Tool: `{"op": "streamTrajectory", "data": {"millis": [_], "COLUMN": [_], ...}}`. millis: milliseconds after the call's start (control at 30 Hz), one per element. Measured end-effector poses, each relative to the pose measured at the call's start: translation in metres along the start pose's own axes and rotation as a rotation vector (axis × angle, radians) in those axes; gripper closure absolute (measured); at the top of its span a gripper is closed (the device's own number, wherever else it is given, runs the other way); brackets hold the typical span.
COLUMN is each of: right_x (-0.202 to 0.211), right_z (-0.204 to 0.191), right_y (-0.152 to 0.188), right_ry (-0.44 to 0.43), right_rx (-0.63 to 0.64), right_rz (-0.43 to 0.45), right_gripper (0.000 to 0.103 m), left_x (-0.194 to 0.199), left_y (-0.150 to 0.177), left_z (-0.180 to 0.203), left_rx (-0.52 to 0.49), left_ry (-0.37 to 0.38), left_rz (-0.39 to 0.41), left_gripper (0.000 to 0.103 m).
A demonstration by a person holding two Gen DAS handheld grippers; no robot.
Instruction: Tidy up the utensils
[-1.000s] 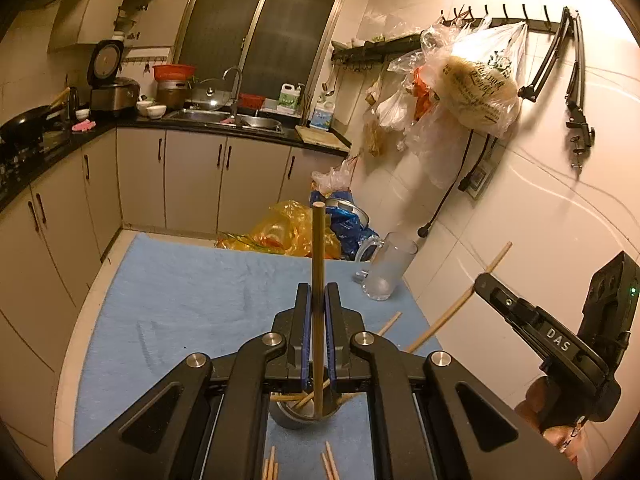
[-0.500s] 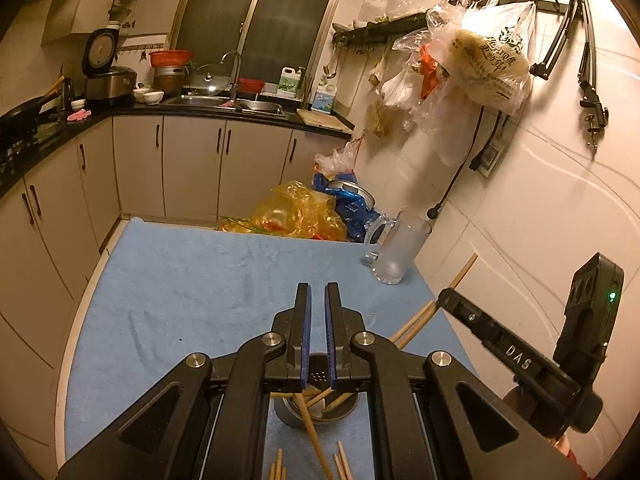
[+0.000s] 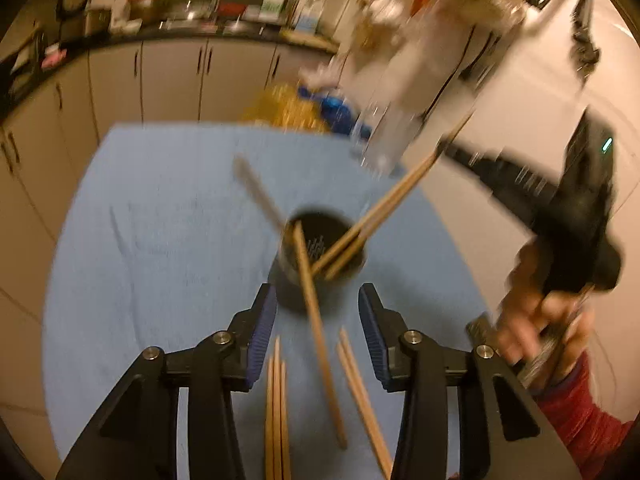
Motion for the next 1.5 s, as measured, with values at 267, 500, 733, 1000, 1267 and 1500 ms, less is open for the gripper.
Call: {"op": "streamTrajectory", "data": {"millis": [267,500,733,1000,1267,1500], "right_x": [0.001,-0.005,-0.005,-0.007,-0.015,-0.021], "right_z": [-0.002,0.001,0.001,0.001,0.002,0.002], "right_y": [0.001,0.003,0.004,0.008,0.016,0.018], "right_ry": [-0.007,-0.007,-0.008,-0.012,-0.012,-0.016], "right_rx": [-0.002,-0.007,-0.004,0.003,0.003,0.012], "right_rz": [0.002,-0.013,-0.017,-0.024,-0.047,-0.055], "right_gripper": [0.096,0.096,0.096,0.096,0.096,0.096], "left_x": [-0.069,-0.081,-0.035,0.046,0.087,0.057], "left_y": [0.025,0.023,-0.003,-0.068,-0.133,-0.145], "left_z": [-0.011,-0.008,0.012,0.041,0.052,0.035], "left_rx": [0.102,0.108,0.062,-0.025,-0.070,-0.046], "left_ry": [0.091,0.087,0.064,0.027,-0.019,-0.079], "left_rz": [-0.128,-0.133,-0.016,0.182,0.332,0.332], "left_gripper": [0.062,0.097,0.097,0.097,0.097,0.097]}}
Point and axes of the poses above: each gripper's, at about its wrist camera, not at the fingertips, and x roughly against the way its jaws point, z to its right, y to its underside, the point moved 10 cm from there along -x, roughly the way its jaws point, and after that the axes turned 4 degrees about -x, right-handed, at the moved point
